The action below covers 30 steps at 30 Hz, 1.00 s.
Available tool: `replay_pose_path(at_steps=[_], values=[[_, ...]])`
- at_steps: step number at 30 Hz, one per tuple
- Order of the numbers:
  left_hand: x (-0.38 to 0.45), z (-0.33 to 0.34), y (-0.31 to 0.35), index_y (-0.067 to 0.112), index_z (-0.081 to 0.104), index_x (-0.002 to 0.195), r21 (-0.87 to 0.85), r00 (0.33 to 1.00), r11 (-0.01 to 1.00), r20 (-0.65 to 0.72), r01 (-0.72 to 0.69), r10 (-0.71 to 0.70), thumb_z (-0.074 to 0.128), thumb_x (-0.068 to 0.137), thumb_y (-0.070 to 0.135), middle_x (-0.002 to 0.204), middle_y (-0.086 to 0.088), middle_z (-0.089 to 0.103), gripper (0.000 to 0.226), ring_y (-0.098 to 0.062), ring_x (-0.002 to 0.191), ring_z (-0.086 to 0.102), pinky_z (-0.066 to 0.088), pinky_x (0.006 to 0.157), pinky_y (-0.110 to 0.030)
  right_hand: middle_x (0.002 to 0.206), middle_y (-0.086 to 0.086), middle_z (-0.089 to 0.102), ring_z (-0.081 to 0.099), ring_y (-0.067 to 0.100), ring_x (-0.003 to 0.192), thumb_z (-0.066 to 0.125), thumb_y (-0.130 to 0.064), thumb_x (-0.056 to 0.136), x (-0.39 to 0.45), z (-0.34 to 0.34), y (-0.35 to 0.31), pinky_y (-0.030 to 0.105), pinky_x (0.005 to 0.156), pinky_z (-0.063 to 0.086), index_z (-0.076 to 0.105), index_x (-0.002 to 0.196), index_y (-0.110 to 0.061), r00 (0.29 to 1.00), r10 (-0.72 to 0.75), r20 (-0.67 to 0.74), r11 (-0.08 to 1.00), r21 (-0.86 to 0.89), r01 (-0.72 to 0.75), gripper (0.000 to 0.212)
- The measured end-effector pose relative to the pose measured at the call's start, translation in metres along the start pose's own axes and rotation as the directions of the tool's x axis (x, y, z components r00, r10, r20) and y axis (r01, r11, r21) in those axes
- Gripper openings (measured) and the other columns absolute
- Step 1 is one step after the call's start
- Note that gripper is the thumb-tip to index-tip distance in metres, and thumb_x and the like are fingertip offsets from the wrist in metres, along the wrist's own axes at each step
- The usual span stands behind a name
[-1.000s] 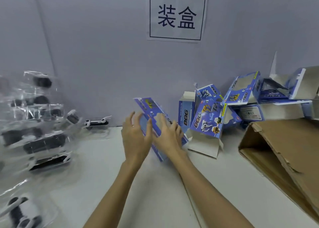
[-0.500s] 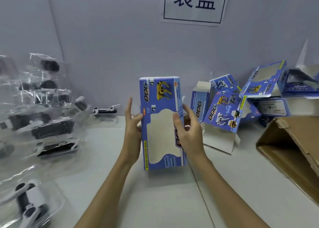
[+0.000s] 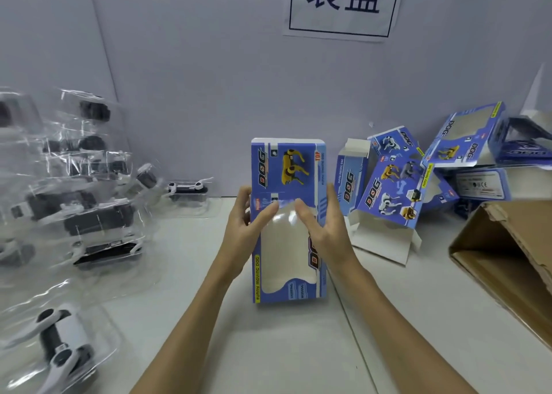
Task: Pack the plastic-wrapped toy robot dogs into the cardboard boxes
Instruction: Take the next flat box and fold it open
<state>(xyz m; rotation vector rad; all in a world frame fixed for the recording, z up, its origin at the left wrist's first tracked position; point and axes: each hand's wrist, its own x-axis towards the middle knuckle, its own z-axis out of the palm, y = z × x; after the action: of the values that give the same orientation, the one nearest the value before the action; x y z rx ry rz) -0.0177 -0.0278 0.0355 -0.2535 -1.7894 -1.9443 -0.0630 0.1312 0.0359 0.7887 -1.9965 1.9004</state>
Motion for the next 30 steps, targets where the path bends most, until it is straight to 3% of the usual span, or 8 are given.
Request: replay_pose_path(at_steps=[2,7,13,17,20,25,27,30], values=[[0.001,0.001,0.001,0.030,0.052,0.125,0.013,1.000,1.000,0.012,-0.001,0.001,0.073,0.085,0.049,0.124,0.005,0.073,0.049,-0.028,0.104,0.076,0.064,0.075,-0.034,0.131,-0.062,0.027,0.024,-0.040,0.122,0.065,-0.057,0.088,-0.001,0.000,-0.002,0.001,0.105,0.029,0.026,0.143,-0.060,0.998,-0.016,-0.055,1.000,0.009,0.017,0.068],[0.000,-0.003,0.001,0.031,0.052,0.124,0.001,1.000,1.000,0.020,0.002,-0.002,0.069,0.088,0.043,0.120,0.008,0.074,0.042,-0.024,0.100,0.077,0.063,0.072,-0.031,0.119,-0.069,0.032,0.027,-0.042,0.117,0.064,-0.041,0.098,-0.003,0.004,-0.016,-0.012,0.088,0.026,0.029,0.116,-0.092,0.996,-0.083,-0.032,0.994,-0.076,0.080,0.064],[0.002,0.002,0.001,0.039,0.056,0.137,0.295,0.938,0.940,-0.243,-0.170,0.246,0.070,0.094,0.053,0.133,0.006,0.062,0.048,-0.019,0.115,0.067,0.059,0.089,-0.039,0.148,-0.007,0.045,0.050,0.004,0.133,0.068,-0.045,0.097,-0.003,0.000,-0.004,0.022,0.100,0.048,0.031,0.151,-0.048,0.988,-0.127,-0.087,0.991,-0.061,0.122,0.065],[-0.007,0.010,0.001,0.037,0.046,0.154,0.366,0.937,0.897,-0.143,-0.248,0.317,0.039,0.108,0.050,0.142,0.013,0.062,0.048,-0.003,0.123,0.063,0.058,0.096,-0.027,0.152,-0.027,0.043,0.048,0.004,0.140,0.073,-0.061,0.087,-0.012,0.016,-0.004,0.022,0.102,0.052,0.019,0.153,-0.058,0.992,-0.081,0.100,0.997,0.023,0.079,0.086],[-0.008,0.012,0.003,0.019,0.042,0.156,0.407,0.907,0.861,-0.154,-0.304,0.393,0.057,0.106,0.026,0.129,0.005,0.071,0.054,-0.009,0.110,0.070,0.062,0.080,-0.026,0.139,-0.034,0.051,0.057,-0.004,0.129,0.083,-0.048,0.078,-0.009,0.018,-0.010,0.018,0.088,0.057,0.021,0.143,-0.061,1.000,0.011,-0.010,0.994,0.111,-0.009,0.091],[-0.002,-0.010,0.009,0.044,0.037,0.153,0.333,0.980,0.941,-0.155,-0.067,0.125,0.081,0.082,0.051,0.148,0.010,0.047,0.084,-0.010,0.133,0.052,0.051,0.095,-0.016,0.128,-0.019,0.069,0.071,0.019,0.118,0.068,-0.022,0.095,-0.001,-0.012,-0.002,0.033,0.085,0.062,0.030,0.155,-0.045,0.987,0.069,0.147,0.934,0.339,-0.116,0.074],[-0.003,-0.017,0.010,0.050,0.044,0.147,0.034,0.997,0.997,0.029,0.069,-0.070,0.081,0.087,0.050,0.144,0.002,0.059,0.071,-0.020,0.125,0.066,0.061,0.089,-0.029,0.139,-0.024,0.063,0.066,0.019,0.126,0.058,-0.026,0.097,0.000,-0.021,-0.003,0.035,0.091,0.060,0.028,0.160,-0.044,0.977,0.080,0.196,0.887,0.433,-0.159,0.072],[-0.006,-0.013,0.011,0.034,0.055,0.139,-0.048,0.990,0.997,0.133,0.056,-0.049,0.072,0.095,0.040,0.133,-0.006,0.068,0.048,-0.030,0.114,0.072,0.064,0.083,-0.048,0.131,-0.024,0.063,0.066,0.016,0.119,0.055,-0.033,0.102,-0.005,-0.015,-0.006,0.042,0.096,0.057,0.045,0.150,-0.037,0.997,-0.004,0.081,0.958,0.287,-0.019,0.049]])
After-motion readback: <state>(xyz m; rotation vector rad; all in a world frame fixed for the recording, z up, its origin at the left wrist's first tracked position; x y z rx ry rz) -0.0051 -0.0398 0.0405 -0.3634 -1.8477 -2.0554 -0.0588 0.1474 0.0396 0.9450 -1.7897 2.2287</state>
